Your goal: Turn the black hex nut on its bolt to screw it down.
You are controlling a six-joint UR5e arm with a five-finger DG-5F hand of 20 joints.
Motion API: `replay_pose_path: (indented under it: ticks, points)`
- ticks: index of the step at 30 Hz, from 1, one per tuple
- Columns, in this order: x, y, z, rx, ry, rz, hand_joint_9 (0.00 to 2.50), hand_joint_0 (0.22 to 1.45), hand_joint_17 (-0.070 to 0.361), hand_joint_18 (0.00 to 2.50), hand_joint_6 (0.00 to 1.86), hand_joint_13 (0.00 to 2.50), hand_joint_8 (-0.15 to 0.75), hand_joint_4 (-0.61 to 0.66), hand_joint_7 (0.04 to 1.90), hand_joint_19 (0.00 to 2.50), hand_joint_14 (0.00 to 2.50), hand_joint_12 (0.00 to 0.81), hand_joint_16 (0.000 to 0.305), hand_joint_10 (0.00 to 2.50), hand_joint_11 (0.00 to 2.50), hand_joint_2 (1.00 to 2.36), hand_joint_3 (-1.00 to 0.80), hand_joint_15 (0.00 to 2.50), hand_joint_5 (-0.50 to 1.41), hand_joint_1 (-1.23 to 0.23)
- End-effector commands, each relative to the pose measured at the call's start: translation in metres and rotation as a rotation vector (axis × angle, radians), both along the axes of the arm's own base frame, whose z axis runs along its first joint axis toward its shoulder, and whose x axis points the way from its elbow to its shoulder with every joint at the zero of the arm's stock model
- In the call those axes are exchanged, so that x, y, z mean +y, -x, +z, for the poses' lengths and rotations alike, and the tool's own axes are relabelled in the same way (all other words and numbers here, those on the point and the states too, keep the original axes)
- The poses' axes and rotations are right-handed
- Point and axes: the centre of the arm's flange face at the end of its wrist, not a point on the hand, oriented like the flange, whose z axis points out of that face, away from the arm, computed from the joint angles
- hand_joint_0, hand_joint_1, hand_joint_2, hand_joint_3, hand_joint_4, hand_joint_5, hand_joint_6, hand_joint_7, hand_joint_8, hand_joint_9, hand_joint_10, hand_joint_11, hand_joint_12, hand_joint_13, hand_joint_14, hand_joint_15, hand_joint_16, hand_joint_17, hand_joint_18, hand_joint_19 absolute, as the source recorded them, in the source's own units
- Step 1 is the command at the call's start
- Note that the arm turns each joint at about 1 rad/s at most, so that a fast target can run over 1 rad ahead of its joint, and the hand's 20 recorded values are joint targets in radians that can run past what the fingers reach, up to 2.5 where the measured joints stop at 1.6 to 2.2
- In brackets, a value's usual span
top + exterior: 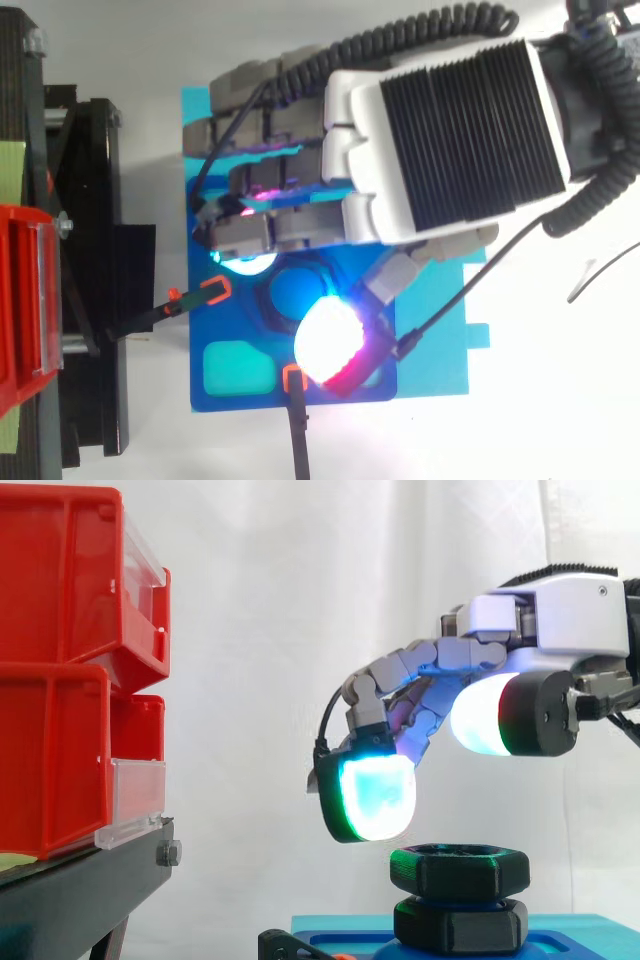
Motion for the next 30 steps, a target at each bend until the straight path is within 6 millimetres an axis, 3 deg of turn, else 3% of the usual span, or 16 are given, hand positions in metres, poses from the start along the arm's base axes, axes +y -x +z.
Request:
replay_pose_path:
  ticks: [1,10,25,30]
  points:
    - [0.02,-0.006,0.003,-0.013,-0.002,0.003,0.92,0.53,0.096,0.52,0.5,0.59,0.25,0.18,1.11,0.35,0.0,0.309,0.043,0.0,0.07,1.0,-0.5,0.09,-0.03,-0.14]
    - [0.054,-0.008,-0.002,-0.004,-0.001,0.04,0.92,0.53,0.096,0.51,0.5,0.58,0.244,0.17,1.01,0.35,0.0,0.307,0.043,0.0,0.06,1.0,-0.5,0.09,-0.04,-0.14]
    - [0.063,-0.004,-0.018,0.02,0.0,0.032,0.91,0.53,0.095,0.52,0.5,0.58,0.231,0.12,0.9,0.34,0.0,0.301,0.042,0.0,0.01,1.0,-0.5,0.08,-0.04,-0.16]
    - [0.063,-0.004,-0.017,0.012,0.003,0.032,0.91,0.53,0.094,0.52,0.5,0.57,0.235,0.12,1.02,0.34,0.0,0.3,0.042,0.0,0.02,1.0,-0.5,0.08,-0.03,-0.17]
